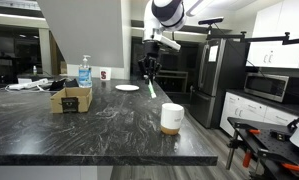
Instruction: Remove the marker from the white mug.
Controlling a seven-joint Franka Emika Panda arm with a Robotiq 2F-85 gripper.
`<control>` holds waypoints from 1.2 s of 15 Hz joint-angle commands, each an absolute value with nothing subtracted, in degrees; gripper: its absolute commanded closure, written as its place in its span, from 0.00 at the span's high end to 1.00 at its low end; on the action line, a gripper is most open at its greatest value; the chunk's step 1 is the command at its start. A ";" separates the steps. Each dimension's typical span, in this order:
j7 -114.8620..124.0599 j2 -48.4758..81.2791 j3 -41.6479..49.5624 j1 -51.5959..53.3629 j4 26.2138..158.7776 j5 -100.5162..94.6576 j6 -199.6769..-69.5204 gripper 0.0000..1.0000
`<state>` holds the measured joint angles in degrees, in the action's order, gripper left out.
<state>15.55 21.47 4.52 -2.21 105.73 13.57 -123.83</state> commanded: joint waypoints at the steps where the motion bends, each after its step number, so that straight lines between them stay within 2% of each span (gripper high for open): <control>1: 15.95 29.66 3.66 -3.79 94.89 15.82 -119.21 0.05; 8: 15.41 42.92 1.31 -5.75 79.72 18.59 -112.21 0.05; 11: 17.19 45.86 0.91 -5.73 74.94 19.16 -104.94 0.15; 12: 17.64 46.49 1.00 -5.66 73.86 19.44 -103.23 0.24; 13: 17.51 46.84 0.95 -5.74 73.21 19.96 -102.52 0.47; 15: 16.36 46.63 0.62 -6.06 73.23 21.34 -102.92 0.49; 18: 15.11 44.08 0.83 -5.45 76.59 22.49 -109.22 0.72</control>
